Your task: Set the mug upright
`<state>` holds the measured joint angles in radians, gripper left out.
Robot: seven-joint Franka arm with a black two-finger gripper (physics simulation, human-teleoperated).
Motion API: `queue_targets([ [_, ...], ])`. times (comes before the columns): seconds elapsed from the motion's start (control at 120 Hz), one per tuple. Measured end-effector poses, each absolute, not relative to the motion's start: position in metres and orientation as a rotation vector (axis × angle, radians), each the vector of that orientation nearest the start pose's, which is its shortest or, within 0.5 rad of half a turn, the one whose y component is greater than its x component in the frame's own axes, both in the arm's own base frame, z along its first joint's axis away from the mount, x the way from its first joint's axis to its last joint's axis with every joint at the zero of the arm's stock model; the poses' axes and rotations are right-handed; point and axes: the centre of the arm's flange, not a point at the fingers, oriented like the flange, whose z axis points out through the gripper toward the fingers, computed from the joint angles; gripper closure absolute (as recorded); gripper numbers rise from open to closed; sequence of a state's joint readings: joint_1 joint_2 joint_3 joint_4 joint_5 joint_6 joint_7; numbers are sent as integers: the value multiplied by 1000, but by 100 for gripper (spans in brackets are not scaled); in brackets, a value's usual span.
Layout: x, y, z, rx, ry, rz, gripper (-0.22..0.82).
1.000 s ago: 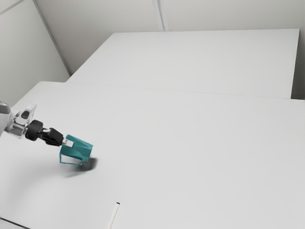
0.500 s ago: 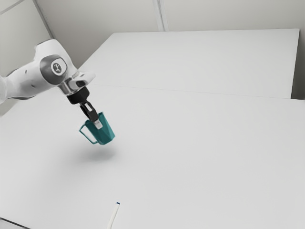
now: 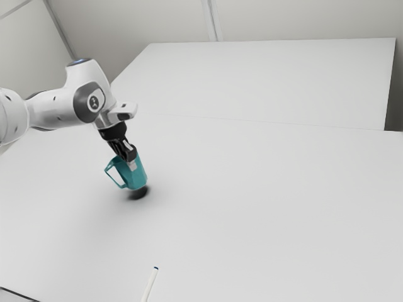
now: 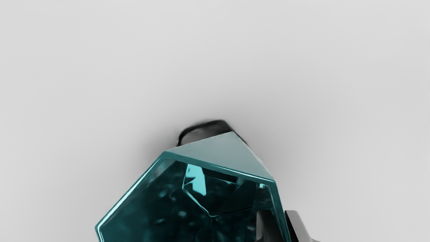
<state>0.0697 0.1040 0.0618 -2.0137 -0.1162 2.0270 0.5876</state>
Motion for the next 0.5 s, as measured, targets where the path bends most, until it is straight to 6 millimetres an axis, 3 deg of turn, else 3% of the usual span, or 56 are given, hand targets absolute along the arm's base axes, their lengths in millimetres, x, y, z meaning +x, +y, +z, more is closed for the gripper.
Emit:
queue_targets([
  [0.083,565,57,387,-3189,634,80,79],
  [0.367,571,52,357,-3186,530,46,78],
  [0.425,572,51,355,-3188,515,38,72],
  [0.5,573,46,358,-3190,511,23,55],
])
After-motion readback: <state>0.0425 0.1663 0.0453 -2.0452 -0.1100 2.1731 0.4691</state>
